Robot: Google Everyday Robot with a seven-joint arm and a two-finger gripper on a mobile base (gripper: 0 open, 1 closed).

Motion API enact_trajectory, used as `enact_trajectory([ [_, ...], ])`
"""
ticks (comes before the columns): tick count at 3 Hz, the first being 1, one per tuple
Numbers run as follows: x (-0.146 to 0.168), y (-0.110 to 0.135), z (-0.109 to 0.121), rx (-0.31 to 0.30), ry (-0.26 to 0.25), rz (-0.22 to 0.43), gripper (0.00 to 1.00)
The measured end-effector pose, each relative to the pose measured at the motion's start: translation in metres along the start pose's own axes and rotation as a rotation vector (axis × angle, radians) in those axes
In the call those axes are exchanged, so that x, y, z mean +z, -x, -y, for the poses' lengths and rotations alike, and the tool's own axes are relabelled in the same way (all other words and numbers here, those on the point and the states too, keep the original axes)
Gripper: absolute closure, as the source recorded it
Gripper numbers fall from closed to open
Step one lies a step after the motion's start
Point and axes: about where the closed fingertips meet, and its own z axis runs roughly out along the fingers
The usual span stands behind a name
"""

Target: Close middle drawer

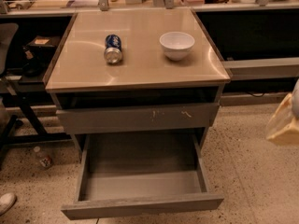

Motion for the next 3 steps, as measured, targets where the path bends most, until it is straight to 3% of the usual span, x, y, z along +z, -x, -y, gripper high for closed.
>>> enact_trajectory([
  [1, 0.051, -0.032, -0.038, 0.031, 0.109, -0.057, 1.0],
  [3, 0.065, -0.035, -0.051, 0.043, 0.138, -0.039, 1.0],
])
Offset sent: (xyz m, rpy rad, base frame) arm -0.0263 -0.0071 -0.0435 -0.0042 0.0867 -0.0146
